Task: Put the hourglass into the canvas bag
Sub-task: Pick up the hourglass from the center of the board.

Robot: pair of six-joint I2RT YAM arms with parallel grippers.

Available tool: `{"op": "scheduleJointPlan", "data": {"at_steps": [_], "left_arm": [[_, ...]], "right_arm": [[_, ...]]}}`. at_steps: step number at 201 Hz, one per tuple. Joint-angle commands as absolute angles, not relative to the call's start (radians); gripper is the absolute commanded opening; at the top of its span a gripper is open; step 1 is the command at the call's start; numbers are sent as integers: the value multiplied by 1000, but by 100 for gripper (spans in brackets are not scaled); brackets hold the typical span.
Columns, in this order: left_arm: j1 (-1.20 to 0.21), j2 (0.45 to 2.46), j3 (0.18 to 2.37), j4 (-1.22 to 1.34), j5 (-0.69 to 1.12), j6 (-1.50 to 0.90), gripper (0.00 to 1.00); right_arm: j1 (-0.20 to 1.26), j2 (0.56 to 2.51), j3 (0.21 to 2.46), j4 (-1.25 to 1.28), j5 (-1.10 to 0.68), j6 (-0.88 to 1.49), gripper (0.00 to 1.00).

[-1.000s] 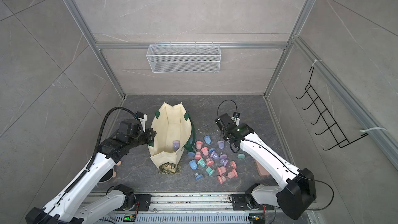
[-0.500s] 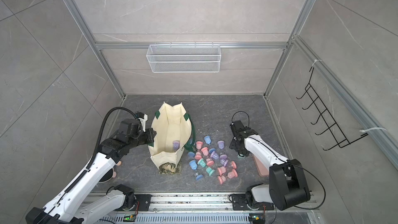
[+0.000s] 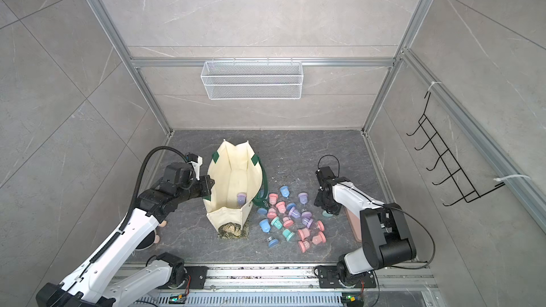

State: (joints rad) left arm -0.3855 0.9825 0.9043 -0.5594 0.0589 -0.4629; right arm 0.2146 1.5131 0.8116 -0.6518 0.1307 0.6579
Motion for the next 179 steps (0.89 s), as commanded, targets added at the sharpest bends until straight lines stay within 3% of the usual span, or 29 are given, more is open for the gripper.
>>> {"op": "scheduleJointPlan", "data": {"at_steps": [1, 68, 179], "left_arm": [[-375, 980, 907, -502, 72, -432, 0], [-374, 982, 908, -498, 83, -431, 0], [-373, 988, 908, -499, 84, -429, 0]], "right_arm": [[213, 1540, 838, -650, 98, 634, 61], [213, 1584, 858, -666, 92, 631, 45], [216, 1553, 842, -650, 86, 620, 2]]}}
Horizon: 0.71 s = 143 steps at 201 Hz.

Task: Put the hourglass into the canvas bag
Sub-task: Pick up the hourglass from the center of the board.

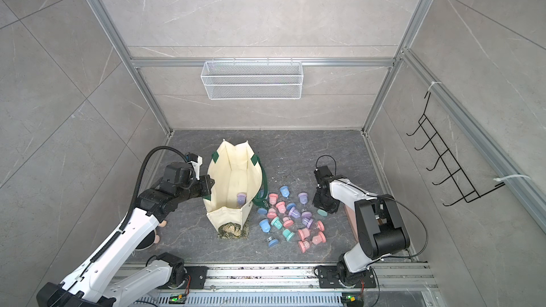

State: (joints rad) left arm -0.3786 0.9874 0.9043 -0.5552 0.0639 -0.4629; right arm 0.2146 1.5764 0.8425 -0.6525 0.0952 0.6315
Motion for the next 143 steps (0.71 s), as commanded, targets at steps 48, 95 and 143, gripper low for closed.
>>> {"op": "scheduleJointPlan", "data": {"at_steps": [48, 95, 143], "left_arm": [[-368, 994, 912, -500, 90, -429, 0], [-367, 994, 911, -497, 96, -428, 0], [-365, 991, 913, -500, 105, -430, 0]], "right_arm": [[221, 1459, 801, -617, 74, 600, 0], [254, 1368, 841, -668, 68, 586, 0], [396, 1296, 1029, -785, 128, 612, 0]]}}
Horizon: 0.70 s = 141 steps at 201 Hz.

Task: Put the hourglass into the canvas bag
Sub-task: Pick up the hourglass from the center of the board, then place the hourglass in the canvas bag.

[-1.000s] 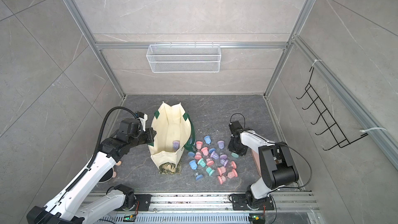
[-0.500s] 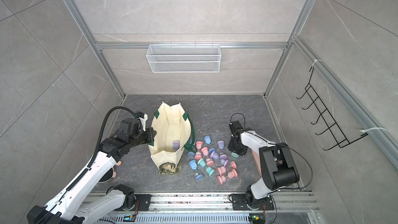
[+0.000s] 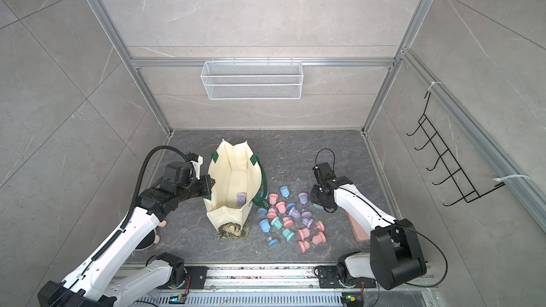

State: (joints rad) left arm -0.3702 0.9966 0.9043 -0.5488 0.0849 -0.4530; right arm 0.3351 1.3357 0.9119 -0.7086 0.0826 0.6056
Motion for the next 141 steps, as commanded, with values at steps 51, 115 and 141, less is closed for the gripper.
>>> {"op": "scheduleJointPlan", "data": {"at_steps": [51, 115, 141], "left_arm": [[-365, 990, 910, -500, 117, -434, 0], [-365, 986, 911, -501, 119, -431, 8], [-363, 980, 909, -502, 113, -431, 13]], "right_arm": [[562, 1303, 1242, -858, 202, 646, 0], [767, 1363, 1447, -846, 228, 640, 0], [866, 1443, 1568, -846, 256, 633, 0]]}}
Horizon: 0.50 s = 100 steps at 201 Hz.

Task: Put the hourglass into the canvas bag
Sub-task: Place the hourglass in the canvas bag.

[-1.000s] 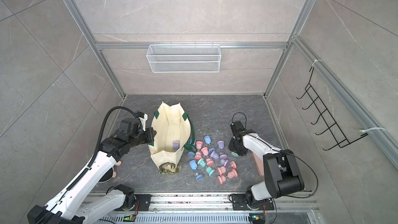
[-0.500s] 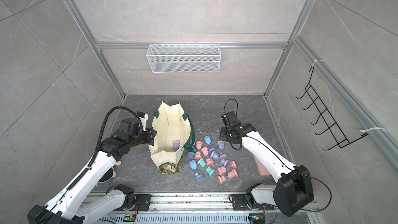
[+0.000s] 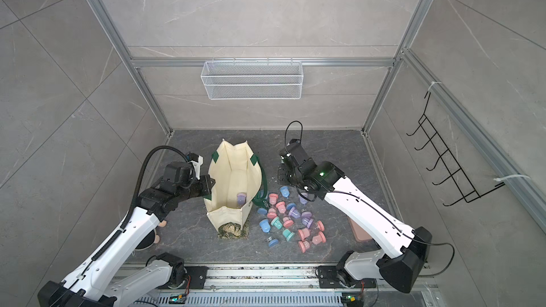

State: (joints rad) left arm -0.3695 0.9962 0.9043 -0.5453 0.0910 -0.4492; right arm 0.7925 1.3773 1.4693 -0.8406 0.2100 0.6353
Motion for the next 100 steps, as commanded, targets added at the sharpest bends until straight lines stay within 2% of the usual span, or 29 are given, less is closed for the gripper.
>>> {"op": "scheduleJointPlan", "data": {"at_steps": [1, 64, 100], "left_arm": [[-364, 979, 908, -502, 113, -431, 13], [-364, 958, 901, -502, 105, -435, 31], [-363, 932, 894, -506, 93, -439, 34]], "right_arm": [[869, 1448, 1572, -845, 257, 632, 0], [1015, 1687, 1811, -836, 249, 623, 0], [1032, 1785, 1878, -846, 224, 637, 0]]}}
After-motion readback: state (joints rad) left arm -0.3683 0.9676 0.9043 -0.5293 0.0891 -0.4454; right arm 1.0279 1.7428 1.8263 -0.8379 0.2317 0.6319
